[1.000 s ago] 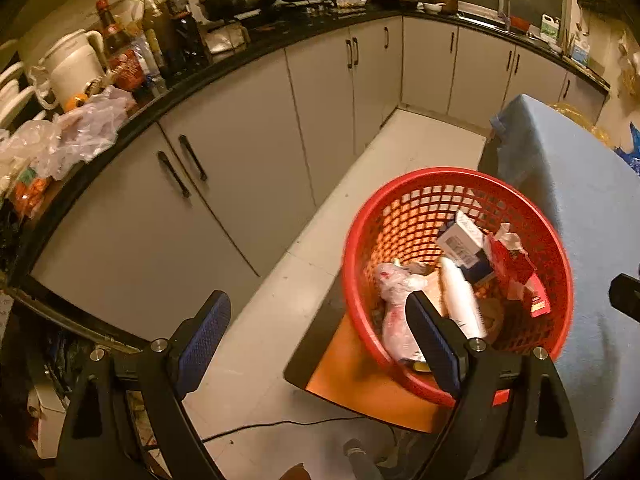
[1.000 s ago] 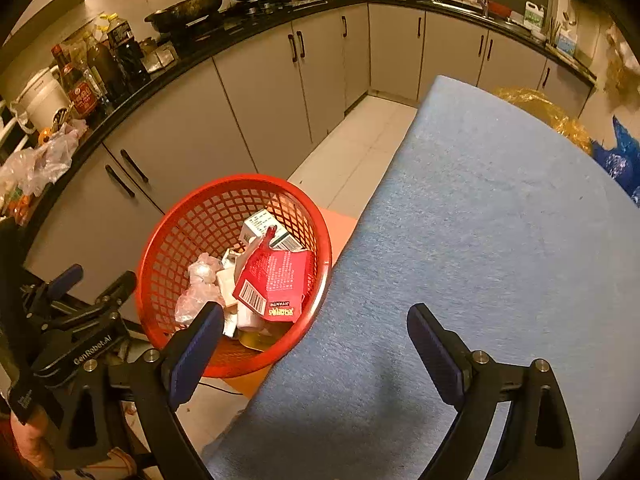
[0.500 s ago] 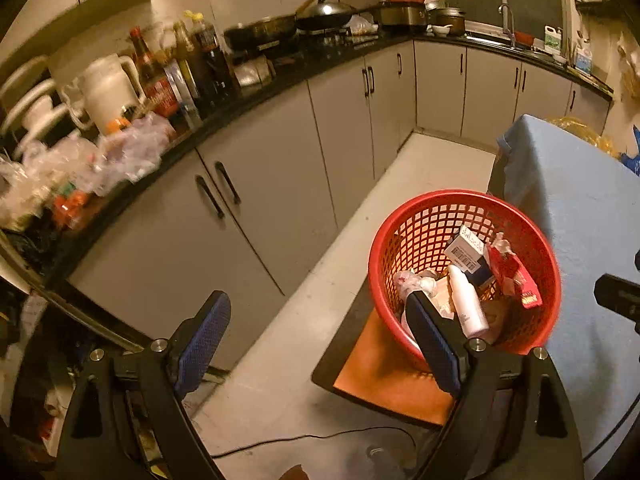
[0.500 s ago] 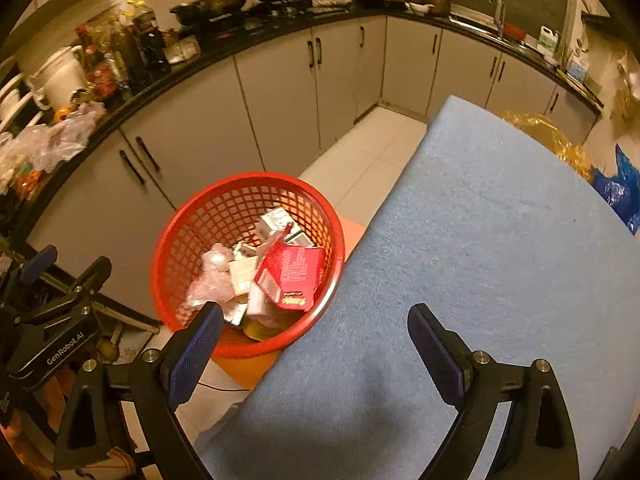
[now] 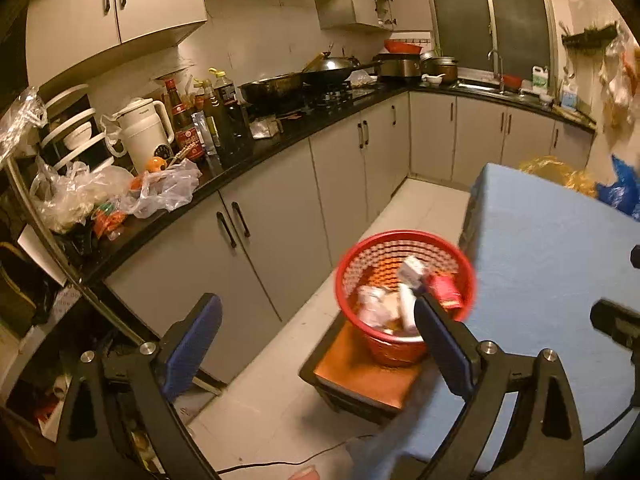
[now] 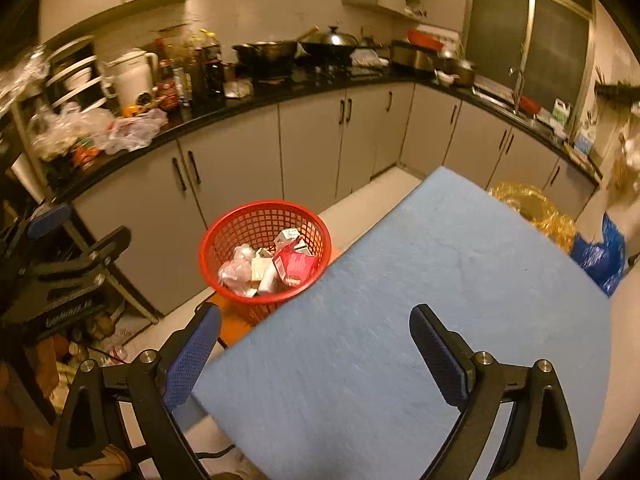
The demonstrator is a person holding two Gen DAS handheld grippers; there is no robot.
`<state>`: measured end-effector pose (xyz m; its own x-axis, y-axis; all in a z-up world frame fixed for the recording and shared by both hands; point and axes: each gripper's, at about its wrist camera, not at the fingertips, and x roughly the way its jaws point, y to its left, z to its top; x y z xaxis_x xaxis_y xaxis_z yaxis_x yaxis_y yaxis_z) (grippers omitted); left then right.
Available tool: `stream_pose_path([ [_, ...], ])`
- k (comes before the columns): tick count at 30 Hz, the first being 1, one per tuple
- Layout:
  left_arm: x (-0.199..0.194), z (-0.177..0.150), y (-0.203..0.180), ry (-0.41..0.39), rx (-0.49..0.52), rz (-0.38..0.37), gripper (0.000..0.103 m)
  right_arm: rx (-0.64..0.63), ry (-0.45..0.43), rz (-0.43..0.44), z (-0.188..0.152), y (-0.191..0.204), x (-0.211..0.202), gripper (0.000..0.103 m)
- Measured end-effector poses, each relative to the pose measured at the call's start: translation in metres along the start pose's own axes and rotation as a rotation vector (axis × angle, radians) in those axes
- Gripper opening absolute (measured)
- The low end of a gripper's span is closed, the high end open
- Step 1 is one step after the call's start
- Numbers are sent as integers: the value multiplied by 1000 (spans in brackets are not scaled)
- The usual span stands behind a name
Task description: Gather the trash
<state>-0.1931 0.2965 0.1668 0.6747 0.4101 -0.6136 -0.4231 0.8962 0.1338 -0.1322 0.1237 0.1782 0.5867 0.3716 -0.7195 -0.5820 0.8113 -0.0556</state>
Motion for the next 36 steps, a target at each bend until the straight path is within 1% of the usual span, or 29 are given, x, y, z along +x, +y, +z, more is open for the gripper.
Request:
stream_pose_path([
  [4,-25,-3,-15,11,0,2,96,-43,-13,-6,-20,-9,-26,99],
  [6,-36,-5,-22,3,-1,3,96,-55,-14,-11,-27,-12,-33,99],
  [10,-50,-5,-36,-3,-22,-51,96,-69,-26,3,-37,-17,-42,99],
  [12,-54,-6,-44,1,-17,-48,96,-80,-36,-1,-39,-18,-45,99],
  [21,-59,-1,-60,22,-20,-26,96,-78,-65,6,-43,-30,-55,99],
  [27,-56,0,-65,51,-21,-36,96,-85,-72,7,-41,-34,-55,99],
  [32,-52,1,-68,66,-6,-29,96,-93,-67,12,-40,-34,-54,99],
  [36,-53,0,-69,64,3,-34,96,-100,-68,13,-39,-33,-54,99],
])
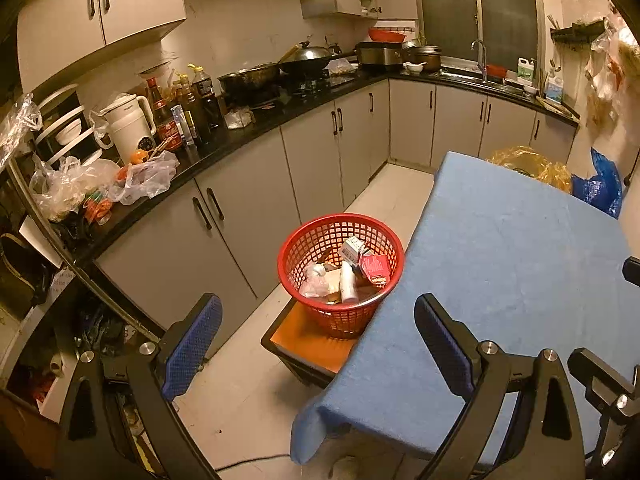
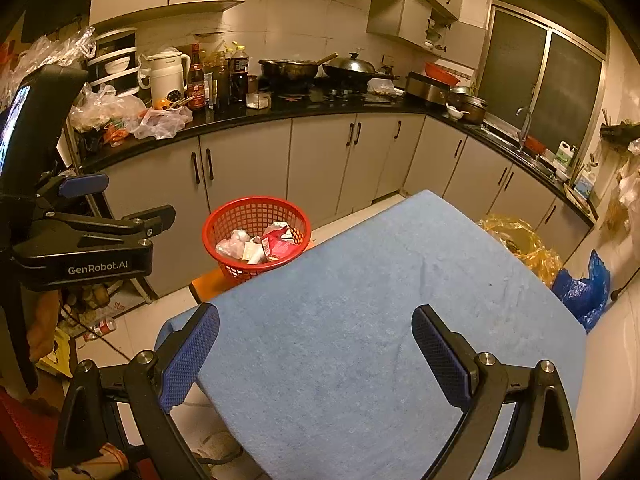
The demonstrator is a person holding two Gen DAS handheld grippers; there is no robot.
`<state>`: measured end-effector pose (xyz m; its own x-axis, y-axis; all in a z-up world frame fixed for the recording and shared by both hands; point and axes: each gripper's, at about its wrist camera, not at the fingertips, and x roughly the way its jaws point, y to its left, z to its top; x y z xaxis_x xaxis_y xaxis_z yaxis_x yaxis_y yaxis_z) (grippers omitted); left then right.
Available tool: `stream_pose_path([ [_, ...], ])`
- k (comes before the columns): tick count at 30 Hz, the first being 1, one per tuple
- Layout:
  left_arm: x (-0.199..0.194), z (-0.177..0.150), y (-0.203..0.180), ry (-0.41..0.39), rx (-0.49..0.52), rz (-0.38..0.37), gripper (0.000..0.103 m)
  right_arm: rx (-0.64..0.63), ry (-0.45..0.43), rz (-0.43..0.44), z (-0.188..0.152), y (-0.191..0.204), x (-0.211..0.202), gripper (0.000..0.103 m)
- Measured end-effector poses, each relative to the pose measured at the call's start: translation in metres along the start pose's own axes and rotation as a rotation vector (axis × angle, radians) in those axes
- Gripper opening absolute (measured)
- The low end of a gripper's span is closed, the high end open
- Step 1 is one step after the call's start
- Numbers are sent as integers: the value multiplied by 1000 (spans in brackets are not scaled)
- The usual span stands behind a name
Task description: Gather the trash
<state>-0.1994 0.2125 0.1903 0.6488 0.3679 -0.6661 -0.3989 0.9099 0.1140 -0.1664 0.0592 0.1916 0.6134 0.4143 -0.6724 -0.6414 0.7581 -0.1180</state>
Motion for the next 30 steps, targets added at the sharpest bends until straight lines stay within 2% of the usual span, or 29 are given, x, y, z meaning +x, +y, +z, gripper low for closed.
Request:
stream_pose_path([
  [11,-2,-2,7,-2,-25,-60,96,-14,4,8,1,5,2,99],
  [25,-10,-5,6,-20,-19,-95,96,-21,7,12,-1,9,4,99],
  [30,-9,-7,4,-13,3,-63,96,-23,9,14,-3,11,5,99],
])
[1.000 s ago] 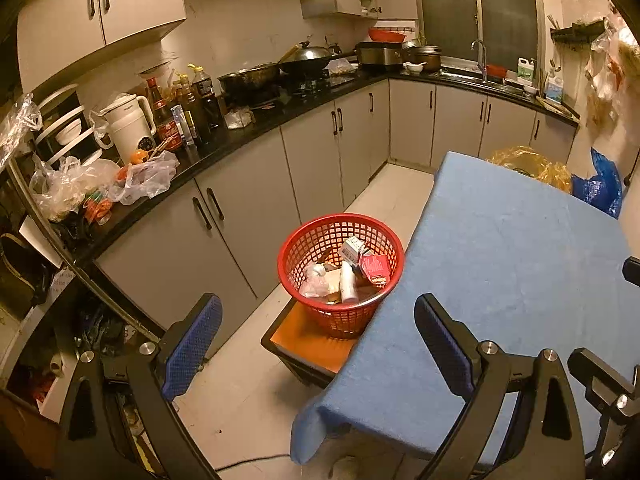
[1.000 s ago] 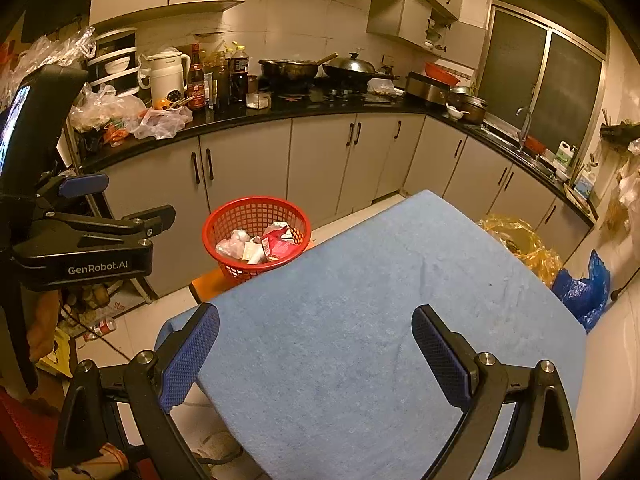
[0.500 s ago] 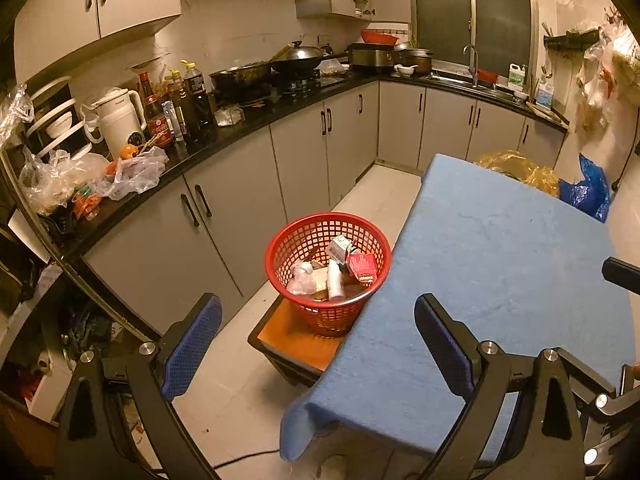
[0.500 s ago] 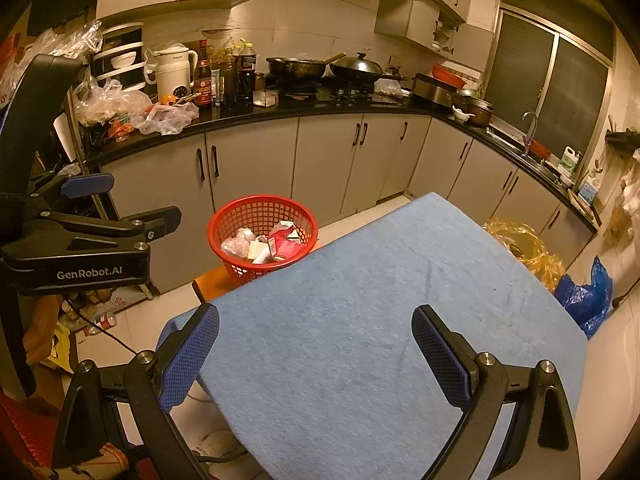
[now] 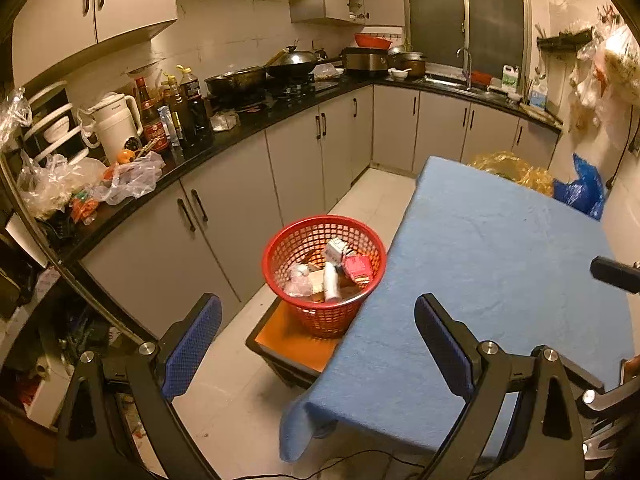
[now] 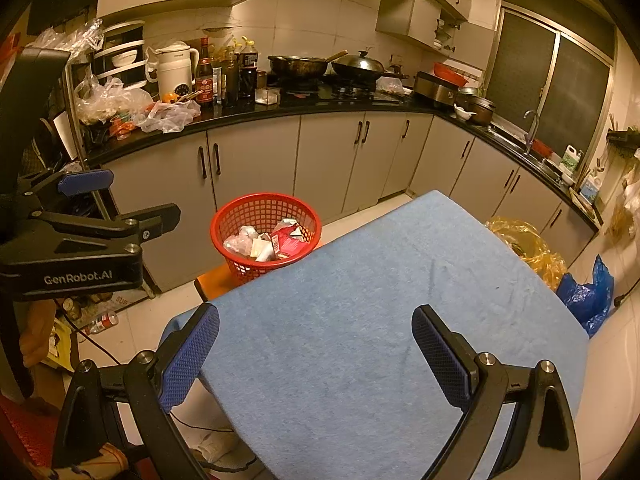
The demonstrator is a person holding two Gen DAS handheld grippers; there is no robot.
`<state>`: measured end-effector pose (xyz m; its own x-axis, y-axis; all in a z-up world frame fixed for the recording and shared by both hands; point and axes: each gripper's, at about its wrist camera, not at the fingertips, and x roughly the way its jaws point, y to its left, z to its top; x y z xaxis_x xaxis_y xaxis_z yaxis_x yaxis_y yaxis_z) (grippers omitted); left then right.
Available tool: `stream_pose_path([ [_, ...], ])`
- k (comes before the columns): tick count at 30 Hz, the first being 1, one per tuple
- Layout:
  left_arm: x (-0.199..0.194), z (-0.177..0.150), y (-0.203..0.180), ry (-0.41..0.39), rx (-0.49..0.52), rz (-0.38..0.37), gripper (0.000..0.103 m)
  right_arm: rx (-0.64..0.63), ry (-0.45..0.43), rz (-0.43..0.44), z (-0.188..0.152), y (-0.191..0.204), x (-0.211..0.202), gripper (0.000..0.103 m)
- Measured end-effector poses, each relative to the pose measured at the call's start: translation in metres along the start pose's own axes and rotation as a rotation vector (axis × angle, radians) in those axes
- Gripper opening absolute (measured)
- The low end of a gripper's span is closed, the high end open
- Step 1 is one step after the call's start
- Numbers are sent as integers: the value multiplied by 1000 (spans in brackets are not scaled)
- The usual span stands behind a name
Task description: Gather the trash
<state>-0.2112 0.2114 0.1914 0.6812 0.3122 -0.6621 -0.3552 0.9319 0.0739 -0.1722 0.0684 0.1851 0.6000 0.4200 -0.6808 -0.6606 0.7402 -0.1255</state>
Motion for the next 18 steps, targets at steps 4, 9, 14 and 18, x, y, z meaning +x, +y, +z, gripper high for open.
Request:
stream_pose_path([
  [4,1,-1,2,3,-4,3,96,-4,5,4,-1,3,2,99],
  [9,1,-3,6,7,-13,18,96,-10,14,8,-1,3,4,99],
  [14,2,-5,9,17,-14,10,96,-15,20,15,0,3,6,99],
  [18,2,-7,11,18,-23,6,96,-17,25,20,1,4,9,99],
])
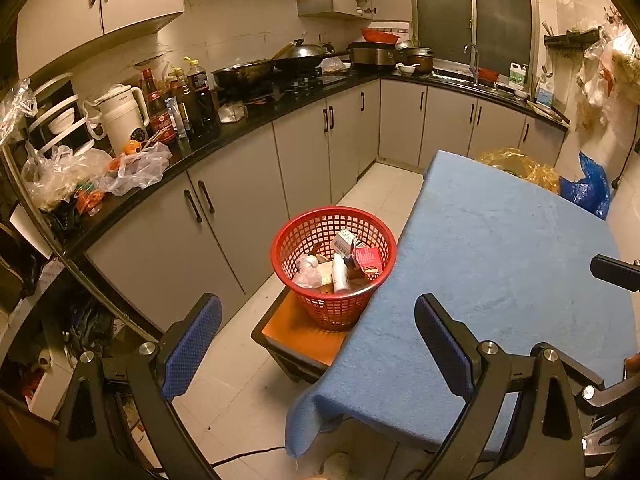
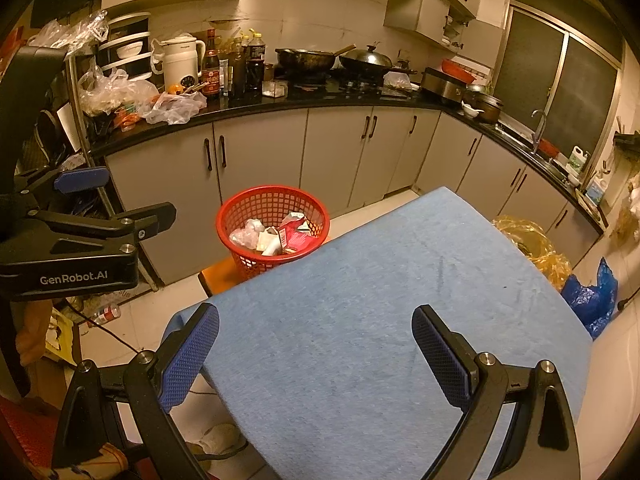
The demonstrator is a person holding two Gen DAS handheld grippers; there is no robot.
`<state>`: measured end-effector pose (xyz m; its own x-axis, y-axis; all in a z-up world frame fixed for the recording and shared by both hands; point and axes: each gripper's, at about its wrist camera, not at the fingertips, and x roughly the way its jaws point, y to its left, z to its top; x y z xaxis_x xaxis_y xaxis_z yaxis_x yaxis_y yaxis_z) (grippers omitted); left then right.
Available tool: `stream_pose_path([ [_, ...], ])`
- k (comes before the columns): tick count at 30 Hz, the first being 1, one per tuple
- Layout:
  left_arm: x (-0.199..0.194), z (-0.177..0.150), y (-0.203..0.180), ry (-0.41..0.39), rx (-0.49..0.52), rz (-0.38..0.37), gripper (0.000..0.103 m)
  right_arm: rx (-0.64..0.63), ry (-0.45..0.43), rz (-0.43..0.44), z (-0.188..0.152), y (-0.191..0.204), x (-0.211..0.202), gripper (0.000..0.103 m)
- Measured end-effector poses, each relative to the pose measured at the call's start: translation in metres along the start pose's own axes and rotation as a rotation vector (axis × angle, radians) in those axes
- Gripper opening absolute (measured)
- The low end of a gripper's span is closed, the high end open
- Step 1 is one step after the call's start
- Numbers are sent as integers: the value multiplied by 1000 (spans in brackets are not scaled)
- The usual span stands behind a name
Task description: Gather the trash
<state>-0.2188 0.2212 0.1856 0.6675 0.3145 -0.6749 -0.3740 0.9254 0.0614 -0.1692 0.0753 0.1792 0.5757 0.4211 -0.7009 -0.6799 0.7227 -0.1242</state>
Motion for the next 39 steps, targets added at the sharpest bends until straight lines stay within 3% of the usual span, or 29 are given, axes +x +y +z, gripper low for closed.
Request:
stream_pose_path([
  [18,9,-1,13,9,-22,3,96,-13,25,8,7,10,15,99],
  [39,34,8,43,26,-32,-67,96,-11,63,-28,25,33,38,99],
])
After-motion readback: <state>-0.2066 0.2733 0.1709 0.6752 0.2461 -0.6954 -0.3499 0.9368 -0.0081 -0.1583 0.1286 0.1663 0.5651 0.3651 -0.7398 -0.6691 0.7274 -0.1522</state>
